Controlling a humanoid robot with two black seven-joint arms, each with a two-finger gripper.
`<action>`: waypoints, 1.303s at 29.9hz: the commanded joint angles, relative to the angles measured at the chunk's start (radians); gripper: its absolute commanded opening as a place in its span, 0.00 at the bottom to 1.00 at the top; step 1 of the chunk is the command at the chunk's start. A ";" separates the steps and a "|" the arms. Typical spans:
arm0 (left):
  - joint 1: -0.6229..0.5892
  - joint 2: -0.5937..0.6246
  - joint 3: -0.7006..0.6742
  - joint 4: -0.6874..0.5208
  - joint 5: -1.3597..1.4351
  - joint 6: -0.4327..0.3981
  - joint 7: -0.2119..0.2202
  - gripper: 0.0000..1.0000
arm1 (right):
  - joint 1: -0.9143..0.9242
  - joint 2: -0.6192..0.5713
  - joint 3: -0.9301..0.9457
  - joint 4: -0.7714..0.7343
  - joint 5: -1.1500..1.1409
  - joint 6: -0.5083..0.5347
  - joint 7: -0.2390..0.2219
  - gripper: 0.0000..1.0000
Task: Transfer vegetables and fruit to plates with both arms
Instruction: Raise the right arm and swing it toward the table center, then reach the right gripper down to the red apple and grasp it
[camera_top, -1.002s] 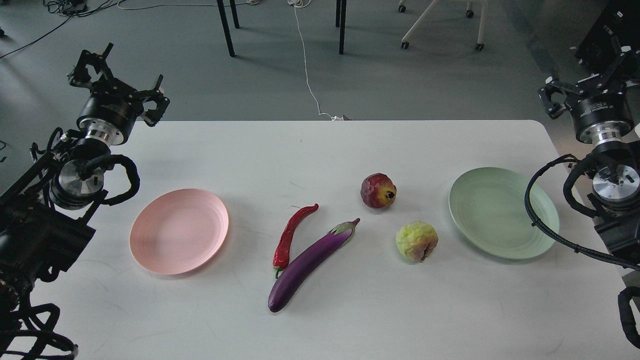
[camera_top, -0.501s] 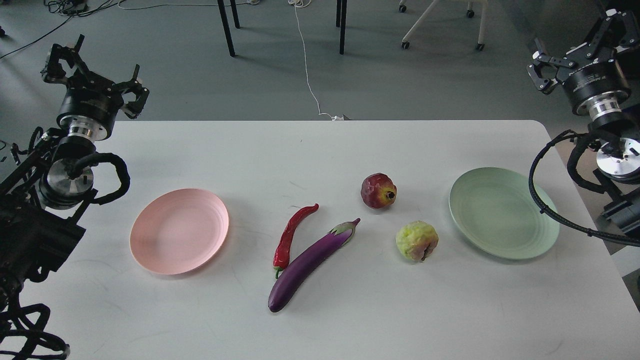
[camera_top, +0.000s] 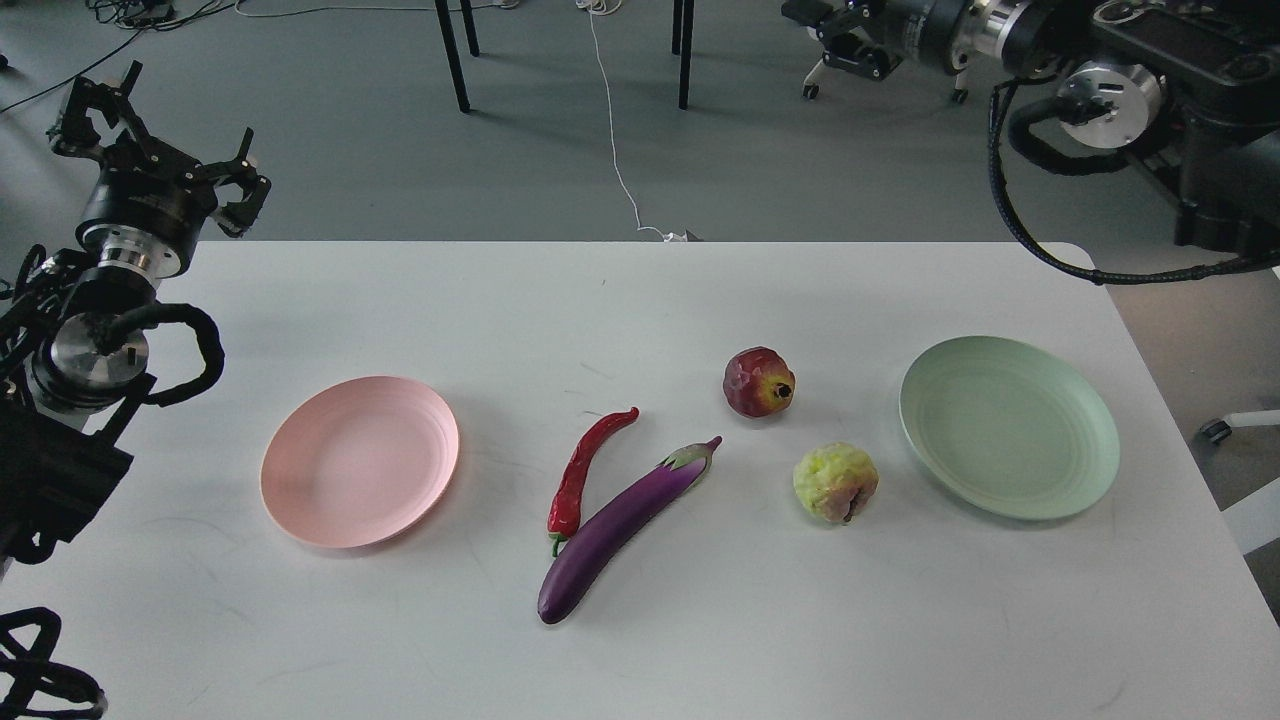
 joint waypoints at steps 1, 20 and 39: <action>-0.002 0.002 0.000 -0.001 0.001 -0.001 0.001 0.98 | 0.061 0.075 -0.153 0.044 -0.150 0.000 0.000 0.99; 0.003 0.013 0.031 -0.001 0.003 -0.019 -0.004 0.98 | 0.110 0.262 -0.643 0.210 -0.668 -0.101 0.004 0.98; 0.008 0.016 0.031 0.000 -0.001 -0.008 -0.013 0.98 | -0.022 0.262 -0.637 0.161 -0.612 -0.116 0.006 0.95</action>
